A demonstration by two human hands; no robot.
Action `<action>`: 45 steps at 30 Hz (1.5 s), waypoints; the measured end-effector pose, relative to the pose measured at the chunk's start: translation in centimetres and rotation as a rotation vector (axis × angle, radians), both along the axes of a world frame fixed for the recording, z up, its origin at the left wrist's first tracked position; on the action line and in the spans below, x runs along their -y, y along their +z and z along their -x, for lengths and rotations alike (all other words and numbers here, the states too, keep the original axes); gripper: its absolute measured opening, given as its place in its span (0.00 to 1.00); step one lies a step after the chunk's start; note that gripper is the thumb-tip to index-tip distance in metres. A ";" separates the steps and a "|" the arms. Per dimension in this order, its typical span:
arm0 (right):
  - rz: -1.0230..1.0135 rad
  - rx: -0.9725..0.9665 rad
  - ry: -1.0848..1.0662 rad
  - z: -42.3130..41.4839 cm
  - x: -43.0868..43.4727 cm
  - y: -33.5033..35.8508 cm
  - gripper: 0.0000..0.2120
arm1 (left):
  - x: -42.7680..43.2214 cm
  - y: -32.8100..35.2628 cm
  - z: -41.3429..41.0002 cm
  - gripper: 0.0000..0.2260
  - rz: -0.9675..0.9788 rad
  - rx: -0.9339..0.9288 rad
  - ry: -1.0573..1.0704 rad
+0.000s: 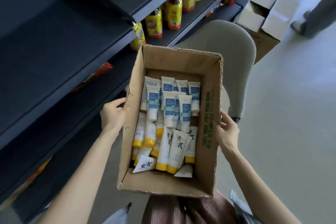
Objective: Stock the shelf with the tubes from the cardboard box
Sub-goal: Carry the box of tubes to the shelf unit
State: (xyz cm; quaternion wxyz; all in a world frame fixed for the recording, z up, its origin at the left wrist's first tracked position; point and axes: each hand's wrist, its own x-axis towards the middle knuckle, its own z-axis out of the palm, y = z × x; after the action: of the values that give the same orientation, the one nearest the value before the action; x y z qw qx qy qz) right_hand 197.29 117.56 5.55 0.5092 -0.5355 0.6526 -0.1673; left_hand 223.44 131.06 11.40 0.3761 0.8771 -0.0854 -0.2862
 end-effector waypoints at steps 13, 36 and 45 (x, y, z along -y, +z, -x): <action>-0.015 -0.096 -0.199 -1.1 6.3 -6.6 0.22 | 11.0 -10.1 -3.5 0.21 -0.085 -0.196 -0.009; -0.105 -0.302 -0.059 -2.4 10.3 -12.0 0.22 | 12.9 -15.6 -5.2 0.19 -0.208 -0.169 -0.040; -0.145 -0.251 -0.101 -1.9 11.0 -12.5 0.24 | 14.2 -16.1 -5.6 0.18 -0.199 -0.132 -0.084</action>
State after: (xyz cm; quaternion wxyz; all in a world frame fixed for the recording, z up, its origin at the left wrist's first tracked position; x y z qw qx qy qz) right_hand 199.16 106.56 -6.94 0.4517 -0.4805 0.7478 -0.0770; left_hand 229.04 116.87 -4.73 0.2798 0.8850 -0.0680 -0.3660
